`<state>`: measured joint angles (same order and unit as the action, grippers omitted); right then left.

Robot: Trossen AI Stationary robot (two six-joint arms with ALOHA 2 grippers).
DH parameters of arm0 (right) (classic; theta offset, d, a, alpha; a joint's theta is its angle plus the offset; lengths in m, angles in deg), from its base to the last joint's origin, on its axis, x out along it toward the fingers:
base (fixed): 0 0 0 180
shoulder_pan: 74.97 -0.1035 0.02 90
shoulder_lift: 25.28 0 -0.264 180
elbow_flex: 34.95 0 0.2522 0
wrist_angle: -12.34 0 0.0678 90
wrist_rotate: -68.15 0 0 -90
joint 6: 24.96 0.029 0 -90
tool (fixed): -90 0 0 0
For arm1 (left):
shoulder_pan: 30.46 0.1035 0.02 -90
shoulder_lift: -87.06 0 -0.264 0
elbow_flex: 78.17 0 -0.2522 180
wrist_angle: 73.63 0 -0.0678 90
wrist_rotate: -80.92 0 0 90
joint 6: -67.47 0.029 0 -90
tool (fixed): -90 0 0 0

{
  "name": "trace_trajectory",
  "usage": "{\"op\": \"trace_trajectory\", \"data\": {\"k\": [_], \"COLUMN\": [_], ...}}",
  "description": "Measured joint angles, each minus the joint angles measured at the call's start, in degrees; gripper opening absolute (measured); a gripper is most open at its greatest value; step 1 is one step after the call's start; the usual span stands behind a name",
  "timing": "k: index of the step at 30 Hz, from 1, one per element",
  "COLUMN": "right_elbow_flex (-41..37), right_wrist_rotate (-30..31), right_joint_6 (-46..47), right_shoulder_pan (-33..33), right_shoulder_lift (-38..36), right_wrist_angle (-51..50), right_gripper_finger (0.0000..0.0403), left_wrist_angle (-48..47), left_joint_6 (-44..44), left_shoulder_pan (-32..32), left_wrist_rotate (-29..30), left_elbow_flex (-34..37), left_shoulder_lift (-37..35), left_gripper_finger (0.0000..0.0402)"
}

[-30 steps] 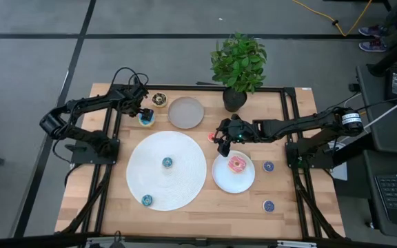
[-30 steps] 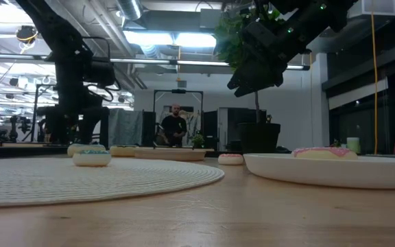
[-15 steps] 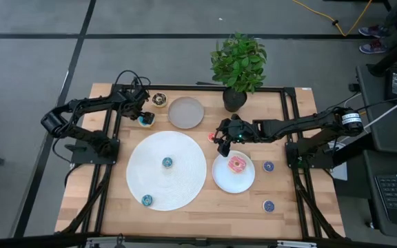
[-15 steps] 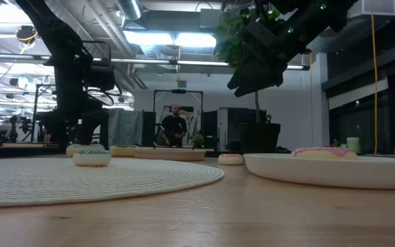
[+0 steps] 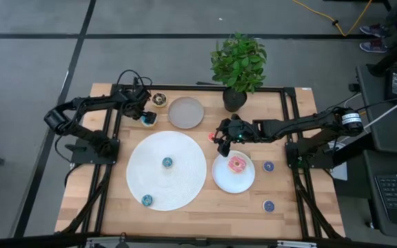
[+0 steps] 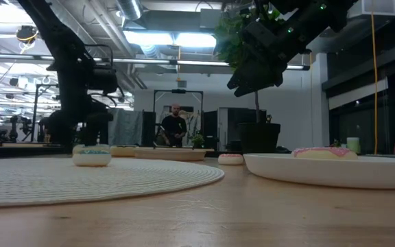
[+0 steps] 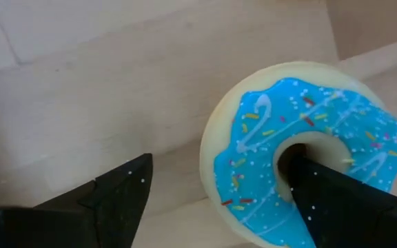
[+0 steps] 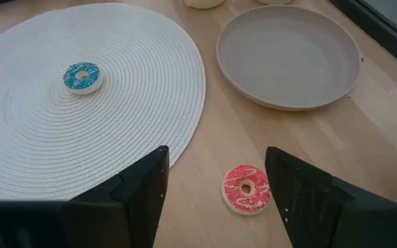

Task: Pick & Place donuts
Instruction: Put the large blue donut on the white plate

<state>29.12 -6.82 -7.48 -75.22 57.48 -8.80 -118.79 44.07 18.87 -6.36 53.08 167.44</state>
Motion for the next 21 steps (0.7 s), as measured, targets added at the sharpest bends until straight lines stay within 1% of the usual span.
{"op": "trace_trajectory", "data": {"k": [5, 9, 21], "right_elbow_flex": [0.0, -0.01, -0.02], "right_wrist_rotate": [0.0, 0.01, 0.01], "right_joint_6": [0.24, 0.21, 0.1], "right_shoulder_pan": [0.0, 0.01, 0.01], "right_shoulder_lift": [0.0, 0.0, 0.0], "right_wrist_angle": [0.11, 0.16, 0.27], "right_gripper_finger": [0.0242, 0.0242, 0.0242], "left_wrist_angle": [-0.01, -0.38, -0.17], "left_joint_6": [-0.78, -0.85, -0.89], "left_shoulder_pan": [-0.34, -0.47, -0.49], "left_wrist_rotate": [-0.32, -1.42, -1.97], "left_elbow_flex": [-0.16, -0.67, -1.09], "left_shoulder_lift": [1.2, 0.48, -0.09], "left_gripper_finger": [0.0291, 0.0269, 0.0194]}}
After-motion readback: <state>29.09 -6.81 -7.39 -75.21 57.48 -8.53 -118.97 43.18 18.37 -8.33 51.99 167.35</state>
